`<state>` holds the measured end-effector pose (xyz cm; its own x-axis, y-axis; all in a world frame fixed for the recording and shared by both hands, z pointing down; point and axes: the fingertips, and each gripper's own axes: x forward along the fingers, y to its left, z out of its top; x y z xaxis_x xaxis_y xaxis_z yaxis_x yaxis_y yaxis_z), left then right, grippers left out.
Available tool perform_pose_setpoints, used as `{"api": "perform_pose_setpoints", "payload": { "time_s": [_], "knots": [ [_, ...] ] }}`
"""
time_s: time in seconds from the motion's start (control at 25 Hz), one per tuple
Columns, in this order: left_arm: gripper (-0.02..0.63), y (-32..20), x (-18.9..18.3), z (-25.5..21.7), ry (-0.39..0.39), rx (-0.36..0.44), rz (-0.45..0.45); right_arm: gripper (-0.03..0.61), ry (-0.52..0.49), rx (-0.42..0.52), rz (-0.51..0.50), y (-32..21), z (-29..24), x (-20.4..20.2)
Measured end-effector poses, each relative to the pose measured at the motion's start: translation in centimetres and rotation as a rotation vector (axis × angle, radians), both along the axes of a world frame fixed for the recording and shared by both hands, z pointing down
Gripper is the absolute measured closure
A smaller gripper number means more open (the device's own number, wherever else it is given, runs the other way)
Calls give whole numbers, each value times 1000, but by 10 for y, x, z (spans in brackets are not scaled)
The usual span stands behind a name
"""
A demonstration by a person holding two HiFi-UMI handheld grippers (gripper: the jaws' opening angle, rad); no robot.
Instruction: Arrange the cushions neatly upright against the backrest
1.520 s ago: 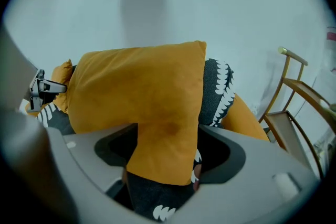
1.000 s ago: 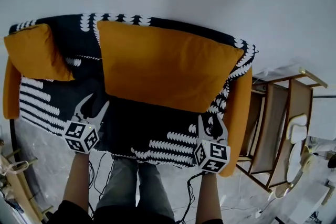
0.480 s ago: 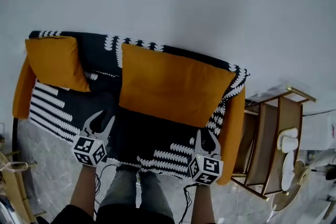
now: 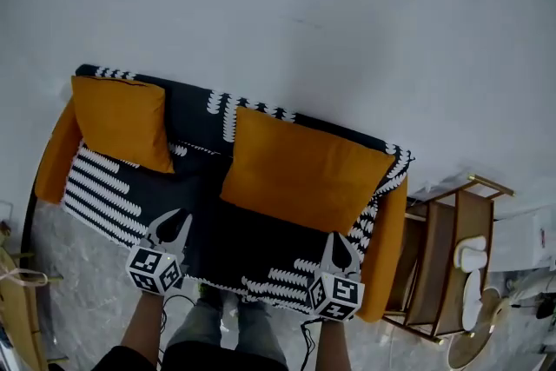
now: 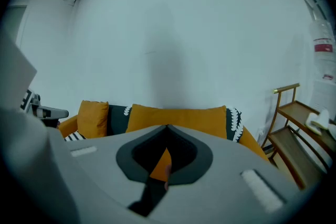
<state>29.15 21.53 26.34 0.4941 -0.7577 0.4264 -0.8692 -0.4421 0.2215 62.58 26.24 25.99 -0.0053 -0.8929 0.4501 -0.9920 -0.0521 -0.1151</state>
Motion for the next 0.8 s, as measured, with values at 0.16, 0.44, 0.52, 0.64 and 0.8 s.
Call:
{"api": "perform_pose_setpoints", "payload": {
  "time_s": [0.16,0.44,0.52,0.64,0.8],
  "knots": [
    [567,-4,-20,-24,10,42,26,566,14,29,2,3,-26,-28],
    [591,-4,-47,-83,21,131,67,566,18,75,35,21,-76,-68],
    [603,-4,-53,-100,27,156,76,566,20,92,37,24,-91,-76],
    [615,0,-62,-119,51,174,77,566,23,110,30,31,-107,-90],
    [615,10,-66,-136,59,193,111,566,18,124,24,40,-123,-105]
  ]
}}
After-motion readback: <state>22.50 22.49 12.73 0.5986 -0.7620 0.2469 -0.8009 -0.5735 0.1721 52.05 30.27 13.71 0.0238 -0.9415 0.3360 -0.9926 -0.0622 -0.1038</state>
